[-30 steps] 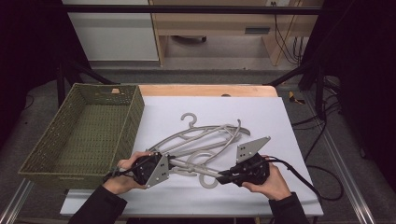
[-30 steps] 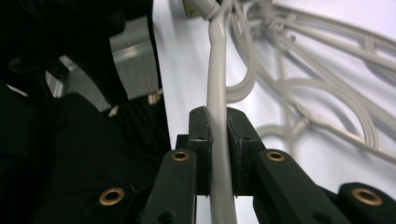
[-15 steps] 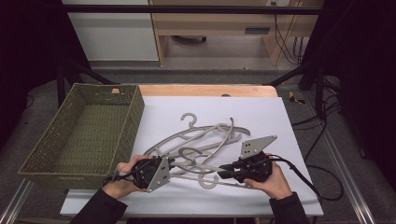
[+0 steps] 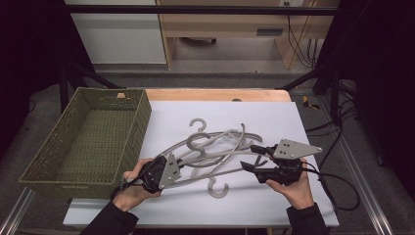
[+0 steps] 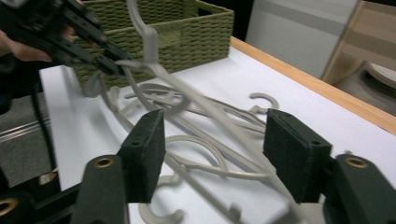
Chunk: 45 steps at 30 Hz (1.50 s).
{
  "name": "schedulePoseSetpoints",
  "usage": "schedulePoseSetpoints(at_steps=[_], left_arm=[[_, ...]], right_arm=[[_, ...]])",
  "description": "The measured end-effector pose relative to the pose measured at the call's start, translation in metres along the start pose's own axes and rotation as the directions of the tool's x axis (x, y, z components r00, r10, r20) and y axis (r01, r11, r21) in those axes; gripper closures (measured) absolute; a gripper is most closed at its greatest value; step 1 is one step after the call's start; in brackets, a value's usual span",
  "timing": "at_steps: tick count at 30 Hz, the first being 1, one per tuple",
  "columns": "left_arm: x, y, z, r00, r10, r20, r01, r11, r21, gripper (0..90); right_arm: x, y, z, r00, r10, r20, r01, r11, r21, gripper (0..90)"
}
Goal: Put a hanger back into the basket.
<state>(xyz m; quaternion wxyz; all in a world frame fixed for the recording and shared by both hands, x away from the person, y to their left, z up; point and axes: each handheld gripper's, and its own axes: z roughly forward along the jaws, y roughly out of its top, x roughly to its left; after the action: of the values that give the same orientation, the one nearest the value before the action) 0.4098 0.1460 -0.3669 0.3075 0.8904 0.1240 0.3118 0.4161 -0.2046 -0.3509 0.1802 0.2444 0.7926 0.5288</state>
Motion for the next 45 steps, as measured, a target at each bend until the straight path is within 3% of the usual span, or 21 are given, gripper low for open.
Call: schedulePoseSetpoints(at_steps=[6, 10, 11, 13, 17, 19, 22, 23, 27, 32, 39, 41, 45], left_arm=[[0.011, -0.005, -0.012, 0.9912, -0.127, -0.038, 0.126, 0.9917, -0.022, 81.7], [0.020, -0.009, -0.020, 0.9778, -0.200, -0.063, 0.198, 0.9796, -0.035, 81.8], [0.023, -0.010, -0.023, 0.9742, -0.214, -0.073, 0.211, 0.9767, -0.037, 81.8], [0.028, -0.010, -0.028, 0.9701, -0.229, -0.081, 0.227, 0.9733, -0.035, 81.7], [0.044, -0.007, -0.045, 0.9597, -0.262, -0.103, 0.259, 0.9652, -0.034, 81.7], [0.048, -0.006, -0.049, 0.9591, -0.262, -0.107, 0.261, 0.9650, -0.028, 81.7], [0.063, -0.002, -0.064, 0.9496, -0.292, -0.113, 0.289, 0.9562, -0.048, 81.7], [0.063, -0.002, -0.064, 0.9496, -0.292, -0.113, 0.289, 0.9562, -0.048, 81.7], [0.083, -0.002, -0.079, 0.9411, -0.315, -0.124, 0.310, 0.9491, -0.055, 81.7], [0.105, -0.006, -0.093, 0.9335, -0.325, -0.152, 0.321, 0.9458, -0.051, 81.7], [0.132, -0.020, -0.102, 0.9089, -0.351, -0.226, 0.350, 0.9357, -0.042, 81.7], [0.139, -0.029, -0.104, 0.8994, -0.365, -0.240, 0.368, 0.9291, -0.033, 81.7], [0.150, -0.048, -0.107, 0.8871, -0.372, -0.274, 0.382, 0.9239, -0.015, 81.7]], right_arm=[[-0.007, -0.013, -0.009, 0.9968, 0.058, 0.055, -0.057, 0.998, -0.018, 24.6], [-0.011, -0.023, -0.016, 0.9902, 0.096, 0.102, -0.094, 0.995, -0.016, 17.1], [-0.013, -0.029, -0.017, 0.9837, 0.115, 0.139, -0.114, 0.993, -0.012, 12.9], [-0.014, -0.031, -0.017, 0.9809, 0.126, 0.149, -0.126, 0.992, -0.009, 11.7], [-0.020, -0.042, -0.019, 0.9655, 0.168, 0.199, -0.170, 0.985, -0.004, 6.1], [-0.021, -0.043, -0.018, 0.9621, 0.170, 0.213, -0.174, 0.985, 0.000, 4.7], [-0.022, -0.046, -0.018, 0.9549, 0.184, 0.233, -0.189, 0.982, -0.005, 3.8], [-0.022, -0.046, -0.018, 0.9549, 0.184, 0.233, -0.189, 0.982, -0.005, 3.8], [-0.023, -0.049, -0.017, 0.9553, 0.185, 0.231, -0.191, 0.982, 0.004, 3.9], [-0.024, -0.050, -0.015, 0.9539, 0.184, 0.237, -0.193, 0.981, 0.013, 4.0], [-0.024, -0.050, -0.017, 0.9509, 0.192, 0.243, -0.200, 0.980, 0.008, 3.5], [-0.025, -0.050, -0.017, 0.9505, 0.191, 0.245, -0.199, 0.980, 0.005, 3.3], [-0.025, -0.051, -0.017, 0.9509, 0.194, 0.242, -0.202, 0.979, 0.009, 3.0]])
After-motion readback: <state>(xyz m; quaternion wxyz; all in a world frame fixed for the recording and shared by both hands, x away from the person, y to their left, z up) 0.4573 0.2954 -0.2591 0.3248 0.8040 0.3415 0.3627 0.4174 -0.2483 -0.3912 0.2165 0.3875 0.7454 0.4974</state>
